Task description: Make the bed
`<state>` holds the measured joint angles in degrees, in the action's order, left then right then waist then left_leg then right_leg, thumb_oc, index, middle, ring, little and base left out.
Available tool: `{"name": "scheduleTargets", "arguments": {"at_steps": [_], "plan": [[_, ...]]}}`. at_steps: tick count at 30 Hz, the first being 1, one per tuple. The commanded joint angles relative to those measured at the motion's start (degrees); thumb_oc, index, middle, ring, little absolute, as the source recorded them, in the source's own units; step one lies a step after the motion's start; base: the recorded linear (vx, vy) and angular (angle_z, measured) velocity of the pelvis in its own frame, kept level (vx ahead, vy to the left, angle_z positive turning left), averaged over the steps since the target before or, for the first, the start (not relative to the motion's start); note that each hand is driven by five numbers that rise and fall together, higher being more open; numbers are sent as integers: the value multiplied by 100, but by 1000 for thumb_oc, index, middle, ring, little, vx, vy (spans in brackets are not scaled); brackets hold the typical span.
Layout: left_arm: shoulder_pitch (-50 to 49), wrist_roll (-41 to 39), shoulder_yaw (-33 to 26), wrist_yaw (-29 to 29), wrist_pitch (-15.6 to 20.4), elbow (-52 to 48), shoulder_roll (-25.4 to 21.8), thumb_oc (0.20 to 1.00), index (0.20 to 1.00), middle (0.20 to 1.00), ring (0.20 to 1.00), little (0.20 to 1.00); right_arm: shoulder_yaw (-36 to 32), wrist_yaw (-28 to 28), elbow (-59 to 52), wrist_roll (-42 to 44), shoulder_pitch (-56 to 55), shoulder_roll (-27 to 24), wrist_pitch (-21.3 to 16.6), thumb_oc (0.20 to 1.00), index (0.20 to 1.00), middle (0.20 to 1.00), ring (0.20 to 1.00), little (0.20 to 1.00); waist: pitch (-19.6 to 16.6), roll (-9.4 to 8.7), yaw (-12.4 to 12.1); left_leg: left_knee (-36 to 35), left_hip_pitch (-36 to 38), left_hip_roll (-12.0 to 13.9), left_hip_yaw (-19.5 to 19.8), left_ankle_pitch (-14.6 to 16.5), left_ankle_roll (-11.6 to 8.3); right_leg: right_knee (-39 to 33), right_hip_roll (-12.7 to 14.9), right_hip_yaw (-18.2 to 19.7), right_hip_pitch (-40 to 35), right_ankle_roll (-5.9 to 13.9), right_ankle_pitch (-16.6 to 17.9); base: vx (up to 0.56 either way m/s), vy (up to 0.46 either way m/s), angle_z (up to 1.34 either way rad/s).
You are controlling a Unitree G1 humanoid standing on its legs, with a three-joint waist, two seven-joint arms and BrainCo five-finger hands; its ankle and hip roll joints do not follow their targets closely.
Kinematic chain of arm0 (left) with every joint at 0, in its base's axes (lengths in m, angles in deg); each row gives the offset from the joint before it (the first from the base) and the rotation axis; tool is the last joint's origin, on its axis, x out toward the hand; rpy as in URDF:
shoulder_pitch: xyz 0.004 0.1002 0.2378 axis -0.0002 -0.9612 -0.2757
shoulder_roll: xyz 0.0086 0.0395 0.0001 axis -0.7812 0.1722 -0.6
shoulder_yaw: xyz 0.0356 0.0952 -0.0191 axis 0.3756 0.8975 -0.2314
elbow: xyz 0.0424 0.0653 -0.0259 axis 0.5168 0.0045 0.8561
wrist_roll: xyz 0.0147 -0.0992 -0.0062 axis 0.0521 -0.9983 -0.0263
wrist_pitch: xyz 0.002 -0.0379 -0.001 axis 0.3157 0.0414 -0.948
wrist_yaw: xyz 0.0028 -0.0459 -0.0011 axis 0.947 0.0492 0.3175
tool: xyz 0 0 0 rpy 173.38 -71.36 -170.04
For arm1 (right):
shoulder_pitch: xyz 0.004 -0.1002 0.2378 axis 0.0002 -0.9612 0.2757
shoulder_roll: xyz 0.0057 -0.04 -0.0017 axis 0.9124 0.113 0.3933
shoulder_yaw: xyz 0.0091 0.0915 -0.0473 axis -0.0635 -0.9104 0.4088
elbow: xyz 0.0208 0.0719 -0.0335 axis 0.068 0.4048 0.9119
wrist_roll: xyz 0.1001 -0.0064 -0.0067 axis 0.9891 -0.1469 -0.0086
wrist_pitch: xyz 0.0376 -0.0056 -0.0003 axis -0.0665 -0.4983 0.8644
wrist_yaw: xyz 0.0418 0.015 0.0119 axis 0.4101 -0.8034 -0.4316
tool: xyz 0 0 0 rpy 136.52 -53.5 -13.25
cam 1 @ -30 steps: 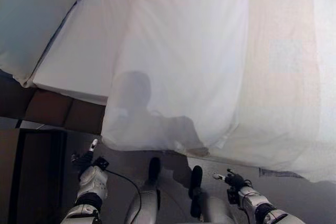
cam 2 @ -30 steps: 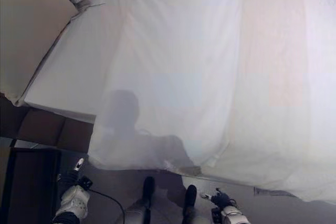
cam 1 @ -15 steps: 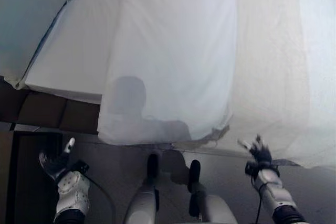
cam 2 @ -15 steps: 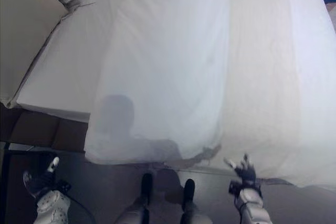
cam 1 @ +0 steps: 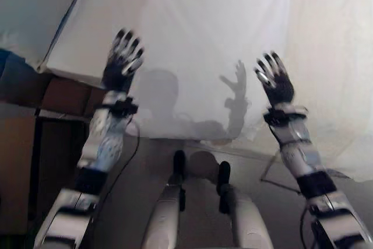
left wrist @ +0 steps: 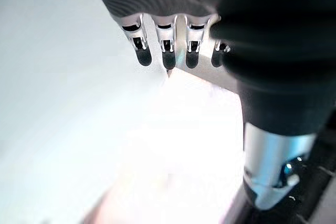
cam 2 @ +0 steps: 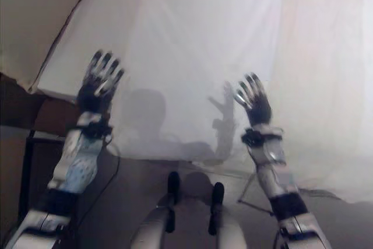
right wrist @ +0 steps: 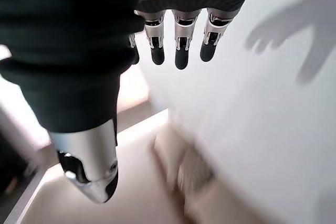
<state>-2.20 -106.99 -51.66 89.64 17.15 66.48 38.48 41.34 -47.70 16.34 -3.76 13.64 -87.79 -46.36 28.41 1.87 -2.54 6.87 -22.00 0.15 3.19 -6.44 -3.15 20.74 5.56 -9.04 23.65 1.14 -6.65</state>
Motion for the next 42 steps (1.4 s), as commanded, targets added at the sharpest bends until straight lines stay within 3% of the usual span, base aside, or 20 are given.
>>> {"name": "scheduleTargets", "arguments": {"at_steps": [1, 3, 13, 19, 23, 30, 42], "plan": [[478, -770, 135, 122, -39, 176, -84, 1000, 1000, 1000, 1000, 1000, 275, 138, -196, 940, 388, 159, -315, 1000, 1000, 1000, 1000, 1000, -29, -179, 103, 501, -325, -118, -117, 448, -76, -897, -116, -41, -259, 370, 430, 77, 98, -12], [952, -947, 455, 140, -81, 412, -129, 1000, 1000, 1000, 1000, 1000, 556, 151, 21, 1334, 889, 346, -362, 1000, 1000, 1000, 1000, 1000, 64, -229, 75, 442, -471, -190, -111, 384, -36, -974, -113, 56, -98, 426, 570, 45, 174, -6], [1944, -1194, 383, -256, -38, 1882, 164, 1000, 1000, 1000, 1000, 1000, 695, -227, 1676, 2050, 2201, 775, -377, 1000, 1000, 1000, 1000, 1000, 138, -442, -128, 546, -1204, -200, -470, 547, 84, -1439, 24, 259, 460, 642, 1035, 66, 148, -25], [2605, -1137, 398, -629, -25, 2955, 243, 1000, 1000, 1000, 1000, 1000, 687, -701, 2888, 2069, 2885, 694, -231, 1000, 1000, 1000, 1000, 1000, 138, -398, -179, 972, -2034, -282, -438, 731, 95, -1131, 110, 135, 1227, 630, 951, 31, 57, 9], [2818, -997, 338, -883, -212, 4129, 217, 1000, 1000, 1000, 1000, 1000, 767, -1079, 3921, 1835, 3135, 524, 10, 1000, 1000, 1000, 1000, 1000, 138, -290, -197, 1471, -2632, -331, -369, 1057, 101, -454, 172, 101, 1896, 630, 650, 38, 33, 6], [2792, -823, 176, -1148, -334, 4914, 264, 1000, 1000, 1000, 1000, 1000, 788, -1404, 4563, 1363, 3098, 478, 185, 1000, 1000, 1000, 1000, 1000, 138, -183, -127, 1884, -3195, -387, -383, 1175, 117, 13, 252, 88, 2514, 569, 501, 4, 29, 7], [1958, -582, -415, -1542, -234, 4999, 187, 1000, 1000, 1000, 1000, 1000, 309, -1837, 4818, 719, 2029, 406, 275, 1000, 1000, 1000, 1000, 1000, 138, -158, 8, 1622, -3226, -427, -437, 1099, 145, -253, 262, 139, 2650, 587, 649, -4, 10, -1]]}}
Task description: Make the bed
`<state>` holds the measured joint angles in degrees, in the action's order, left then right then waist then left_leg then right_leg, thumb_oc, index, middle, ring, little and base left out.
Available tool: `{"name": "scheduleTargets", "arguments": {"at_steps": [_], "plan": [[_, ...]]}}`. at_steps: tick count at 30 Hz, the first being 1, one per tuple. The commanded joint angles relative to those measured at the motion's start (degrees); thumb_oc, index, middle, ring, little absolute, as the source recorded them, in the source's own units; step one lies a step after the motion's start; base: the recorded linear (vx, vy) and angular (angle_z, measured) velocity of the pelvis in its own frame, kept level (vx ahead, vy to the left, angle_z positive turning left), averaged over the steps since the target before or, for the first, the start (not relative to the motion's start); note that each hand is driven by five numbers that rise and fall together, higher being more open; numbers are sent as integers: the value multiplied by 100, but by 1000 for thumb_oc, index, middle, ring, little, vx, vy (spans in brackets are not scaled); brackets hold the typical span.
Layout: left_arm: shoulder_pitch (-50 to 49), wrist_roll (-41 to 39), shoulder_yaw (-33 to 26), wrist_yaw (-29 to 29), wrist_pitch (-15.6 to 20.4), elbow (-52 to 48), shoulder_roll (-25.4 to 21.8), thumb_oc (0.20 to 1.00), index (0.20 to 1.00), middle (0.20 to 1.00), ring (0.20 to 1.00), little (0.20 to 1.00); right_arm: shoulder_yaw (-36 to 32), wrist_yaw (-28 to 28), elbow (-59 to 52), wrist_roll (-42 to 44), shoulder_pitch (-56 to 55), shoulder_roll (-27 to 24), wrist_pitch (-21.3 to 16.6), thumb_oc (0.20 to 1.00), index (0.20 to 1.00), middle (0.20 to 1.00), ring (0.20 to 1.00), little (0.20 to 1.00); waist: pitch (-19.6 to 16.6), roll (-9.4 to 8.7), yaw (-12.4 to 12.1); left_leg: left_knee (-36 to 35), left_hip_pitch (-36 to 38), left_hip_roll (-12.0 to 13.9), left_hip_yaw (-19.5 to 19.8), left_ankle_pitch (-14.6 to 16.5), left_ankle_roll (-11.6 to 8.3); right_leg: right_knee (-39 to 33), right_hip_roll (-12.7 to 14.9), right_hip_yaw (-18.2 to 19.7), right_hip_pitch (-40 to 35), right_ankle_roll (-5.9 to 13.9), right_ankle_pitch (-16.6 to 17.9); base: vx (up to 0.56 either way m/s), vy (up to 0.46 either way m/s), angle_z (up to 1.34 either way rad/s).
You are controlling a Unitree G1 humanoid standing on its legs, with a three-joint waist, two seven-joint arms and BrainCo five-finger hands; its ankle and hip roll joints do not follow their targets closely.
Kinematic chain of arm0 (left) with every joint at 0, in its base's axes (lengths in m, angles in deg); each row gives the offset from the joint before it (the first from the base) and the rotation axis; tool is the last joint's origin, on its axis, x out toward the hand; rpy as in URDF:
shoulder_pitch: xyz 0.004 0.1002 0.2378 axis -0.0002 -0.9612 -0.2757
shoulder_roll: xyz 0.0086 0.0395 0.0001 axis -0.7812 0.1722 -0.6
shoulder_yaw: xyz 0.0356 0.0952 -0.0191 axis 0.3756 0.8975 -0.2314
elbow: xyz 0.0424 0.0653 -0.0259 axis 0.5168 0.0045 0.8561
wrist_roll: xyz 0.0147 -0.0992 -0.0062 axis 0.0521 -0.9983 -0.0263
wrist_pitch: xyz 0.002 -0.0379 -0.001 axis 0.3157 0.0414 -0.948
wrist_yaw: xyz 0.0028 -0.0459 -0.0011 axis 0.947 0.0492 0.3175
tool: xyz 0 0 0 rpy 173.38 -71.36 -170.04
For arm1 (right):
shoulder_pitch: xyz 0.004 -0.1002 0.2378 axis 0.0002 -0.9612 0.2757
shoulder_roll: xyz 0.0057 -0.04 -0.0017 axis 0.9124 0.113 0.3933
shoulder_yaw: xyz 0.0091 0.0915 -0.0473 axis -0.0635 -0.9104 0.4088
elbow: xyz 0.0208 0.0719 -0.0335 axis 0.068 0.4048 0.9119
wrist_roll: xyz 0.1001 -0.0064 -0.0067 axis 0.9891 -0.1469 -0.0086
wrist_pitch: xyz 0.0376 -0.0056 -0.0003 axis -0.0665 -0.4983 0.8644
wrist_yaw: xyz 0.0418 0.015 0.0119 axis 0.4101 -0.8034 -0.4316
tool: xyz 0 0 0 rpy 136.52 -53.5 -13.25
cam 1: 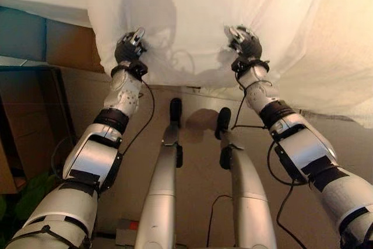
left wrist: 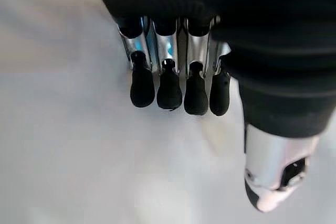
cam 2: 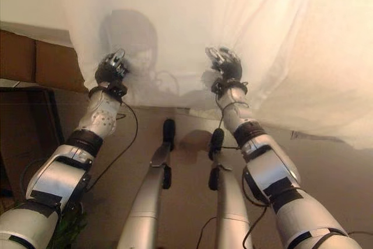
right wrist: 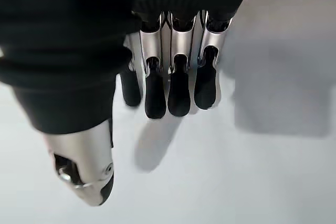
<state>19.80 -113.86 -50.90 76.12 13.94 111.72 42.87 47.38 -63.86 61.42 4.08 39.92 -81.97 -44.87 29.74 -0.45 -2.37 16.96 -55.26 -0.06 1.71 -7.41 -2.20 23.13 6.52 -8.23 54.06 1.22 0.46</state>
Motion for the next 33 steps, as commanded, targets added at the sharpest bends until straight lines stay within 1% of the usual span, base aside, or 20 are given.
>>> {"name": "scheduleTargets", "arguments": {"at_steps": [1, 6, 8, 9, 10, 12, 13, 14, 15, 19, 22, 23, 25, 26, 27, 28, 30, 31, 32, 33], "plan": [[-319, 121, -540, -202, 99, 458, -282, 1000, 1000, 1000, 1000, 1000, -350, -207, 310, -99, -738, -213, 122, 1000, 1000, 1000, 1000, 1000, 6, 70, 5, 567, 131, -410, -295, 1180, 55, -518, 166, 71, -406, 584, -45, -33, 27, 1], [-528, 160, -896, -481, 230, 698, -333, 1000, 1000, 1000, 1000, 1000, -867, -371, 634, -138, -1284, -343, 126, 1000, 1000, 1000, 1000, 1000, 6, 46, 104, 392, 178, -386, -327, 1107, 49, -718, 162, 52, -441, 616, 67, -5, 0, -1], [-545, 260, -1028, -682, 317, 748, -360, 1000, 1000, 1000, 1000, 1000, -1071, -505, 759, -166, -1431, -426, 83, 1000, 1000, 1000, 1000, 1000, 6, 28, 135, 301, 95, -378, -394, 949, 60, -817, 184, -23, -356, 584, 206, -59, -2, -5], [-587, 297, -1106, -805, 358, 783, -367, 1000, 1000, 1000, 1000, 1000, -1199, -590, 833, -178, -1530, -453, 77, 1000, 1000, 1000, 1000, 1000, 6, 28, 145, 271, 120, -372, -403, 946, 58, -837, 182, -26, -370, 589, 212, -3, -8, -7], [-637, 361, -1175, -939, 355, 836, -366, 1000, 1000, 1000, 1000, 1000, -1329, -714, 913, -201, -1631, -476, 51, 1000, 1000, 1000, 1000, 1000, 6, 31, 143, 250, 247, -364, -351, 1042, 35, -836, 156, 28, -477, 624, 134, 37, -11, -11], [-801, 413, -1356, -1212, 464, 795, -334, 1000, 1000, 1000, 1000, 1000, -1584, -934, 954, -171, -1839, -512, -34, 1000, 1000, 1000, 1000, 1000, 6, 26, 167, 241, 267, -357, -370, 1040, 32, -851, 149, 20, -488, 628, 147, -6, -4, -12], [-850, 410, -1442, -1316, 504, 759, -300, 1000, 1000, 1000, 1000, 1000, -1710, -1048, 951, -159, -1887, -542, -81, 1000, 1000, 1000, 1000, 1000, 6, 23, 189, 220, 179, -356, -437, 941, 48, -882, 167, -38, -408, 593, 229, -3, -3, -9], [-947, 457, -1548, -1491, 578, 684, -234, 1000, 1000, 1000, 1000, 1000, -1851, -1200, 949, -157, -2015, -544, -139, 1000, 1000, 1000, 1000, 1000, 6, 29, 197, 217, 298, -350, -395, 1035, 23, -855, 145, 13, -507, 623, 137, -49, 1, -7], [-985, 494, -1617, -1600, 605, 665, -227, 1000, 1000, 1000, 1000, 1000, -1946, -1335, 965, -198, -2066, -579, -174, 1000, 1000, 1000, 1000, 1000, 6, 26, 216, 210, 212, -351, -459, 940, 37, -877, 164, -47, -434, 593, 216, -9, -1, -7], [-1338, 923, -1923, -2219, 776, 348, -112, 1000, 1000, 1000, 1000, 1000, -2336, -2077, 653, -536, -2399, -541, -454, 1000, 1000, 1000, 1000, 1000, 6, 22, 263, 194, 293, -334, -494, 922, 34, -883, 174, -78, -487, 592, 242, -18, -2, -6], [-1662, 1317, -2093, -2531, 893, 30, -68, 1000, 1000, 1000, 1000, 1000, -2484, -2347, 412, -810, -2641, -514, -568, 1000, 1000, 1000, 1000, 1000, 6, 37, 274, 170, 431, -336, -531, 929, 40, -866, 167, -91, -578, 605, 244, -12, 8, -2], [-1954, 1566, -2227, -2622, 828, -20, -44, 1000, 1000, 1000, 1000, 1000, -2519, -2432, 329, -1005, -2839, -508, -554, 1000, 1000, 1000, 1000, 1000, 6, 42, 275, 167, 605, -325, -579, 950, 49, -842, 162, -94, -710, 616, 230, -14, 19, -4], [-2117, 1752, -2253, -2698, 810, -75, -5, 1000, 1000, 1000, 1000, 1000, -2478, -2441, 290, -1196, -2961, -489, -517, 1000, 1000, 1000, 1000, 1000, 6, 34, 269, 177, 682, -324, -594, 957, 62, -817, 157, -96, -778, 619, 227, -21, 13, -10], [-2486, 2240, -2218, -2725, 642, -246, 41, 1000, 1000, 1000, 1000, 1000, -2355, -2376, 81, -1561, -3237, -487, -457, 1000, 1000, 1000, 1000, 1000, 6, 30, 272, 187, 928, -326, -622, 987, 95, -755, 153, -81, -954, 617, 207, -20, 10, -15], [-2532, 2269, -2225, -2749, 626, -284, 57, 1000, 1000, 1000, 1000, 1000, -2349, -2389, 53, -1577, -3278, -476, -450, 1000, 1000, 1000, 1000, 1000, 6, 25, 273, 172, 970, -327, -628, 990, 96, -759, 153, -75, -988, 619, 200, -15, 15, -21], [-2797, 2574, -2201, -2686, 536, -354, 105, 1000, 1000, 1000, 1000, 1000, -2299, -2237, -2, -1717, -3447, -487, -385, 1000, 1000, 1000, 1000, 1000, 6, 28, 266, 165, 1132, -330, -643, 998, 118, -714, 156, -67, -1109, 614, 180, -12, 7, -19], [-3581, 3124, -2113, -2252, 402, -357, 222, 1000, 1000, 1000, 1000, 1000, -2163, -1612, -147, -2034, -3981, -526, -235, 1000, 1000, 1000, 1000, 1000, 6, 68, 251, 85, 1726, -352, -660, 996, 182, -571, 133, -7, -1545, 592, 82, -11, -3, -22], [-3709, 3161, -2055, -1954, 337, -245, 288, 1000, 1000, 1000, 1000, 1000, -2132, -1300, -114, -2036, -4098, -532, -175, 1000, 1000, 1000, 1000, 1000, 6, 79, 250, 34, 1958, -359, -641, 980, 196, -542, 116, 17, -1757, 571, 23, 3, -12, -19], [-3727, 3153, -2050, -1939, 343, -238, 289, 1000, 1000, 1000, 1000, 1000, -2129, -1284, -108, -2028, -4118, -538, -179, 1000, 1000, 1000, 1000, 1000, 6, 81, 251, 8, 1998, -362, -639, 976, 195, -555, 117, 15, -1791, 572, 19, 0, -33, -13], [-3904, 3286, -1911, -1556, 265, -107, 274, 1000, 1000, 1000, 1000, 1000, -1998, -896, -99, -2161, -4286, -573, -67, 1000, 1000, 1000, 1000, 1000, 6, 95, 259, -94, 2326, -355, -629, 955, 194, -559, 101, 22, -2084, 548, -42, 14, -39, -7]]}}
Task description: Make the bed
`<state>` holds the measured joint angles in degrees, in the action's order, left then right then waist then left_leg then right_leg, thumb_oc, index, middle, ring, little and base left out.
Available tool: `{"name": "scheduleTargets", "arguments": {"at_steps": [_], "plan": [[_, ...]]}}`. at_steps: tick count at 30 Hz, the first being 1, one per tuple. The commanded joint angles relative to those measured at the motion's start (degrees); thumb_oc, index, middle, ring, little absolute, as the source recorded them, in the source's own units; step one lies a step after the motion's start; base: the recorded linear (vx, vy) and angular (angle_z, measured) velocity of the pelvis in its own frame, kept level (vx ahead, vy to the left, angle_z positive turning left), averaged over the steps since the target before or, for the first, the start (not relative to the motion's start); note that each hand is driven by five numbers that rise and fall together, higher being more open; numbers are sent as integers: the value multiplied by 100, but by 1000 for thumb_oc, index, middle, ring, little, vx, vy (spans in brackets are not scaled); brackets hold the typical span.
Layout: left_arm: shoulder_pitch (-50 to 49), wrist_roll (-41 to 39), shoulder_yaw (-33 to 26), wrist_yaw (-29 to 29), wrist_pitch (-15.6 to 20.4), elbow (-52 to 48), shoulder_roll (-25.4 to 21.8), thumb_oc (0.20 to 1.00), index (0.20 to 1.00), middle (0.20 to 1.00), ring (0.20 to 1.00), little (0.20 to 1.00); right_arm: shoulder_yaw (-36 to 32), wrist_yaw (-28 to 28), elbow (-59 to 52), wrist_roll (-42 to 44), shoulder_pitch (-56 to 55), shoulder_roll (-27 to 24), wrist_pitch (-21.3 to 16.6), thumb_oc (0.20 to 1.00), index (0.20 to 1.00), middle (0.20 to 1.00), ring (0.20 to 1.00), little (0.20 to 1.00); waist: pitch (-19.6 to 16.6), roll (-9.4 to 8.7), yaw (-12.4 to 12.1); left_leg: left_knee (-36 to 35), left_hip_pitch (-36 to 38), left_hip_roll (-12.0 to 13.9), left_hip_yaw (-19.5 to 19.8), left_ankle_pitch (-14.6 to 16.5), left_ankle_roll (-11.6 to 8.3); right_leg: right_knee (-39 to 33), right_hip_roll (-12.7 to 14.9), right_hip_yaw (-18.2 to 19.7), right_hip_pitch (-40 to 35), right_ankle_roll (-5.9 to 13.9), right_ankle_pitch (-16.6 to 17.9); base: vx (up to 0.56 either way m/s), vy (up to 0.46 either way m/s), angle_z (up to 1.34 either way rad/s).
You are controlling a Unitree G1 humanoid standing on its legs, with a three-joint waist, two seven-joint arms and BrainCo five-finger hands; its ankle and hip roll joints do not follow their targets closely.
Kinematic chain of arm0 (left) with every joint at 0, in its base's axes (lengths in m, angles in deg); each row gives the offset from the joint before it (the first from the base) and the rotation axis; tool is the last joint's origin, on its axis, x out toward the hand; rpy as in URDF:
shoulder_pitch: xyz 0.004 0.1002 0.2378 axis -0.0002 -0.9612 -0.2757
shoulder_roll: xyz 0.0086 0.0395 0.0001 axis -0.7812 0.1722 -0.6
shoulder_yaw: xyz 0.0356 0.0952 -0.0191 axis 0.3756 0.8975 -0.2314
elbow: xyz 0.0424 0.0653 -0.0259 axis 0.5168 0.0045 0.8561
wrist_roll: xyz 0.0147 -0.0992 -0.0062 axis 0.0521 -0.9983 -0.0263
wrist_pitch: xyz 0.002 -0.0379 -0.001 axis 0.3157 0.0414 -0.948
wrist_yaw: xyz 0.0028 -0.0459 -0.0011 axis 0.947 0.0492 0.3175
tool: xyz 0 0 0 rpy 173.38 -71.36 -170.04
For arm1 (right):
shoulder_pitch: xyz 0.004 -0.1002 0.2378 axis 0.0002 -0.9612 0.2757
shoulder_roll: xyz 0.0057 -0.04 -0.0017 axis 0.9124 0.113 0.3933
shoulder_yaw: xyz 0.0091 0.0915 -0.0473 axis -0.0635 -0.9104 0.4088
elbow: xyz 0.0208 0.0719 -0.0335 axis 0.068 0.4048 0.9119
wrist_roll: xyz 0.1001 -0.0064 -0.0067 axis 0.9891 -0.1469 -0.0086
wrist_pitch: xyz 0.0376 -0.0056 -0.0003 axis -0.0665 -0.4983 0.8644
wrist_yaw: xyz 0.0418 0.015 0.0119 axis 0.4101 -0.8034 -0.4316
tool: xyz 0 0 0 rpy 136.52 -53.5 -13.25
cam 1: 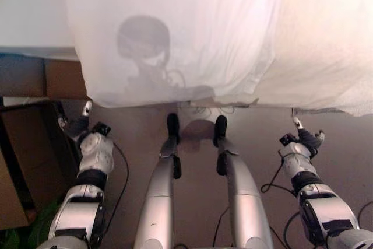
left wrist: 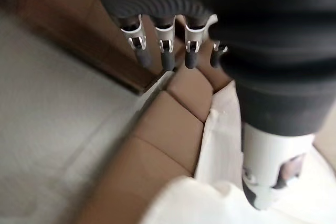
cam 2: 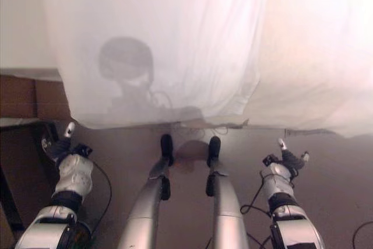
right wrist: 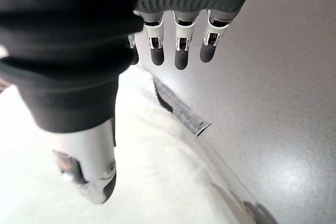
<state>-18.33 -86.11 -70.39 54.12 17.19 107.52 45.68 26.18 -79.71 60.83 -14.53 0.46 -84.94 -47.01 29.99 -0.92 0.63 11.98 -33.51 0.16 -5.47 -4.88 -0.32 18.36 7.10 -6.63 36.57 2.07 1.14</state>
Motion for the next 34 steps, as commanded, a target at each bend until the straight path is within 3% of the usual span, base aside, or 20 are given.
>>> {"name": "scheduleTargets", "arguments": {"at_steps": [1, 4, 7, 10, 11, 14, 18, 20, 25, 34], "plan": [[-238, 654, 61, 872, -108, 401, -36, 1000, 1000, 1000, 1000, 1000, 80, 861, -60, -377, -496, -337, 195, 1000, 1000, 1000, 1000, 1000, -19, 161, -41, 345, 411, -388, 126, 689, 16, -59, 28, -121, -550, 443, -161, 11, -77, -1], [-685, 1003, 298, 1702, -248, 653, -19, 1000, 1000, 1000, 1000, 1000, 261, 1508, -15, -914, -906, -448, 372, 1000, 1000, 1000, 1000, 1000, -19, 182, -9, 29, 1319, -372, 255, 590, -23, -65, -34, -155, -1410, 386, -350, 25, -122, 2], [-879, 1160, 431, 2174, -383, 948, 80, 1000, 1000, 1000, 1000, 1000, 382, 1726, 95, -1382, -1127, -497, 475, 1000, 1000, 1000, 1000, 1000, -73, 214, 8, -181, 1808, -345, 346, 509, -75, -96, -74, -159, -1872, 359, -458, 14, -153, 4], [-1203, 1957, 775, 2708, -605, 1497, 241, 1000, 1000, 1000, 1000, 1000, 580, 2092, 611, -1984, -1516, -348, 764, 1000, 1000, 1000, 1000, 1000, -657, 246, 67, -421, 2247, -204, 474, 349, -233, -448, -224, -227, -2429, 296, -529, 11, -209, 11], [-1203, 1957, 775, 2708, -605, 1497, 241, 1000, 1000, 1000, 1000, 1000, 580, 2092, 611, -1984, -1516, -348, 764, 1000, 1000, 1000, 1000, 1000, -660, 246, 68, -421, 2244, -204, 474, 348, -233, -450, -224, -228, -2427, 296, -528, -12, -183, 21], [-1426, 2282, 762, 2914, -780, 2089, 532, 1000, 1000, 1000, 1000, 1000, 963, 2384, 1142, -2754, -1793, -187, 1029, 1000, 1000, 1000, 1000, 1000, -1155, 119, 8, -426, 2670, -95, 526, 295, -378, -995, -405, -302, -3112, 231, -442, -3, -211, 23], [-1611, 2444, 740, 3115, -919, 2375, 690, 1000, 1000, 1000, 1000, 1000, 1148, 2530, 1319, -3229, -1942, -108, 1195, 1000, 1000, 1000, 1000, 1000, -1464, 48, 14, -393, 2901, -137, 476, 447, -328, -1237, -473, -280, -3381, 232, -387, 21, -80, 3], [-1772, 2789, 805, 3148, -1028, 2554, 823, 1000, 1000, 1000, 1000, 1000, 1135, 2610, 1462, -3352, -2074, 22, 1285, 1000, 1000, 1000, 1000, 1000, -1780, 53, 22, -822, 3265, -117, 449, 405, -248, -1457, -577, -169, -3618, 250, -307, 103, -30, -7], [-1840, 3468, 1287, 3234, -1047, 2581, 958, 1000, 1000, 1000, 1000, 1000, 1118, 2690, 1629, -3430, -2149, 106, 1346, 1000, 1000, 1000, 1000, 1000, -2081, 73, 63, -1314, 3622, -85, 353, 353, -169, -1755, -610, -51, -3831, 317, -165, 56, 21, -10], [-1926, 3331, 1140, 3234, -1100, 2665, 1060, 1000, 1000, 1000, 1000, 1000, 1216, 2762, 1735, -3547, -2174, 290, 1396, 1000, 1000, 1000, 1000, 1000, -2342, 43, -5, -1698, 3938, -86, 224, 291, -185, -2148, -601, -61, -4123, 405, -17, 10, 9, -9]]}}
